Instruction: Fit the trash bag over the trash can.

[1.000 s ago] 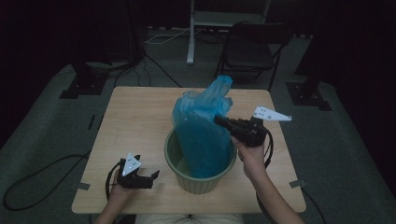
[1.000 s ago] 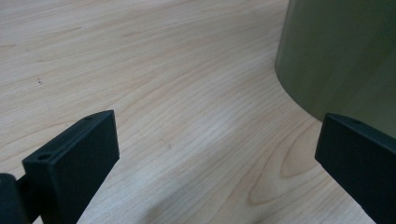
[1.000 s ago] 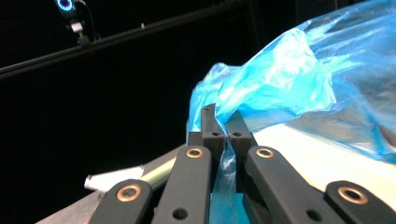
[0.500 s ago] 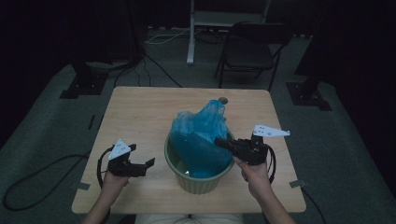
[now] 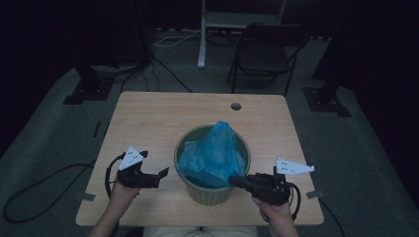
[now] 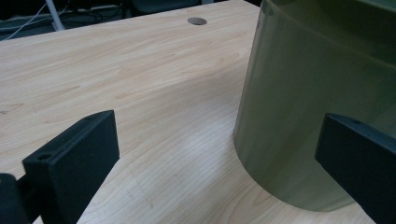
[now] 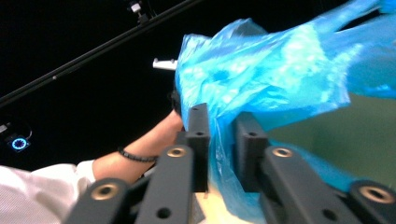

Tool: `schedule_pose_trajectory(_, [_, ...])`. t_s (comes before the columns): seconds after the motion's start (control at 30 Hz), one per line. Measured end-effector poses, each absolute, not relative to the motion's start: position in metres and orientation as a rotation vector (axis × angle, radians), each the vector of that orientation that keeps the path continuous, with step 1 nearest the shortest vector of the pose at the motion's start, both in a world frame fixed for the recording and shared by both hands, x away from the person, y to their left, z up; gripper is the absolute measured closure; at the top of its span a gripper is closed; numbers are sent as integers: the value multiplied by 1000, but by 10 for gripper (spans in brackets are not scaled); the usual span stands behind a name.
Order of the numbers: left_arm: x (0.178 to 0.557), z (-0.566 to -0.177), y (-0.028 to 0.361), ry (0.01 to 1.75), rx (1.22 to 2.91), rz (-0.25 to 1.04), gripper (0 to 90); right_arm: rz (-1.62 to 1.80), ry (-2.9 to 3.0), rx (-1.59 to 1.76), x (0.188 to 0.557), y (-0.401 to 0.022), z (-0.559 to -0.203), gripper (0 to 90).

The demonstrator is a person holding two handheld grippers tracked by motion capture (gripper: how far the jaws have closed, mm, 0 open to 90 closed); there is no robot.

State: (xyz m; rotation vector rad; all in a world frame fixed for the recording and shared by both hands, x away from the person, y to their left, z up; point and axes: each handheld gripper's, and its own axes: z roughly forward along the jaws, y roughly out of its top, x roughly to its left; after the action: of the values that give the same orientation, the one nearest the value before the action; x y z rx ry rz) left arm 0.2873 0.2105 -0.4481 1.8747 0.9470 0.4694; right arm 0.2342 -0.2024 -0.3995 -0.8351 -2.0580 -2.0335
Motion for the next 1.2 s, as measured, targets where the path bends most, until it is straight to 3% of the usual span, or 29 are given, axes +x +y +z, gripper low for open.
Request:
schedule_pose_trajectory(0.17, [283, -440, 211, 956, 1864, 463, 3, -2027, -2023, -903, 220, -213, -408, 628])
schedule_pose_trajectory(0.33, [276, -417, 209, 996, 1871, 428, 3, -2039, -2076, -957, 223, -224, -405, 872])
schedule_pose_trajectory(0.57, [262, -378, 192, 887, 1925, 360, 3, -2015, -2150, -901, 231, -207, -398, 886])
schedule_pose_trajectory(0.87, [252, -361, 165, 700, 1957, 137, 9, -2012, -2173, -881, 232, -202, -393, 883])
schedule_pose_trajectory(0.93, [254, -359, 163, 707, 1936, 122, 133, -2014, -2173, -881, 233, -202, -391, 883])
schedule_pose_trajectory(1.03, [257, -358, 161, 673, 1926, 88, 241, -2019, -2182, -877, 235, -202, -389, 883])
schedule_pose_trajectory(1.2, [257, -357, 159, 593, 1903, 70, 657, -2019, -2186, -900, 243, -202, -389, 883])
